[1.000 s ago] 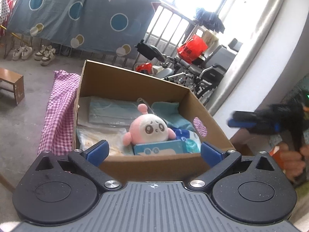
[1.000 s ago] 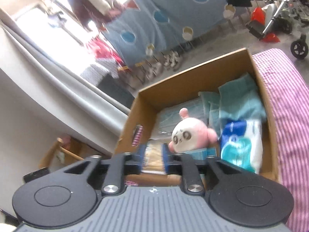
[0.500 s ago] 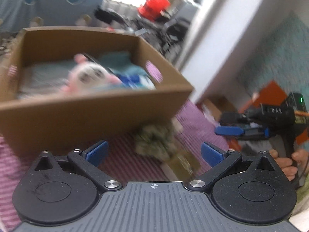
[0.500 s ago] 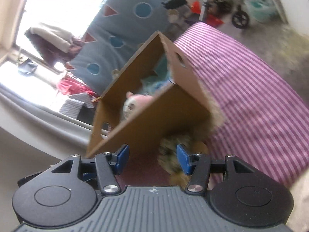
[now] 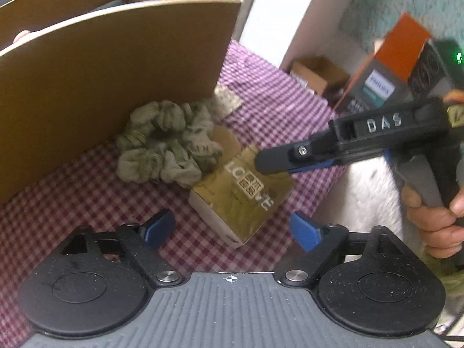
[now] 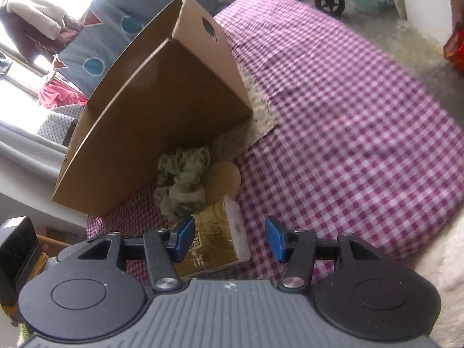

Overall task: Organize soft objects
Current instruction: 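Move both tools to the gold tissue pack on the cloth, then close the right tool on the gold tissue pack and lift it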

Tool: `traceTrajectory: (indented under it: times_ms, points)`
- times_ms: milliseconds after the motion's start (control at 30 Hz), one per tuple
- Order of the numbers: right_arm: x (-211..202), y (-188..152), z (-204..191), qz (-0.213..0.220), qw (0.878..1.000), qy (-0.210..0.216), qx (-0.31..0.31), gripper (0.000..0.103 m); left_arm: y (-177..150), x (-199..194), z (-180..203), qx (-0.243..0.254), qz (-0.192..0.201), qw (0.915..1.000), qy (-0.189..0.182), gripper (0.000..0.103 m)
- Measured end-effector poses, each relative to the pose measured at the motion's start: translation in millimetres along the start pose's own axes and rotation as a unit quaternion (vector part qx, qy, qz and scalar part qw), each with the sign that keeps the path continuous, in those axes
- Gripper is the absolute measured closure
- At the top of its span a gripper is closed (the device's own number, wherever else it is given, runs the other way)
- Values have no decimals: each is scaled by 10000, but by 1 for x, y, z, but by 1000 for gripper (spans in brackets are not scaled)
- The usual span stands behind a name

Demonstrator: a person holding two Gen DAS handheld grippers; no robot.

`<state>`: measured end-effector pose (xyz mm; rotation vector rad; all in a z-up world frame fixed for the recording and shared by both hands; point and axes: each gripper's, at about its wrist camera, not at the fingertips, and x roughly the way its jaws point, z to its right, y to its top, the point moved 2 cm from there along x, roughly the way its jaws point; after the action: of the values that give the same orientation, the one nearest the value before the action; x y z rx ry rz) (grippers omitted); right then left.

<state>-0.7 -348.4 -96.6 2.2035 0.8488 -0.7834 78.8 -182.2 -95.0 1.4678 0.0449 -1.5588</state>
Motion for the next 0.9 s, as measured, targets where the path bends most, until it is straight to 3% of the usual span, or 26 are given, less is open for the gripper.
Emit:
traceTrajectory:
  times_ms: [300,500,700,900]
  points:
    - [9,-3,-7,-79,9999,95,-116,60,1,17,26,808,45,9952,555,30]
    - [8,-8,-12,-21,9999,40,-94,62,1,16,25,715,122,9956,589,33]
    - [-14,-15,-28,60,9999,83,-121,62,-4,-3,28,696,248,9958,540,33]
    - [-37,-13,-67,336,9982,266,-417,62,-5,-54,36,804,701,9917,715,33]
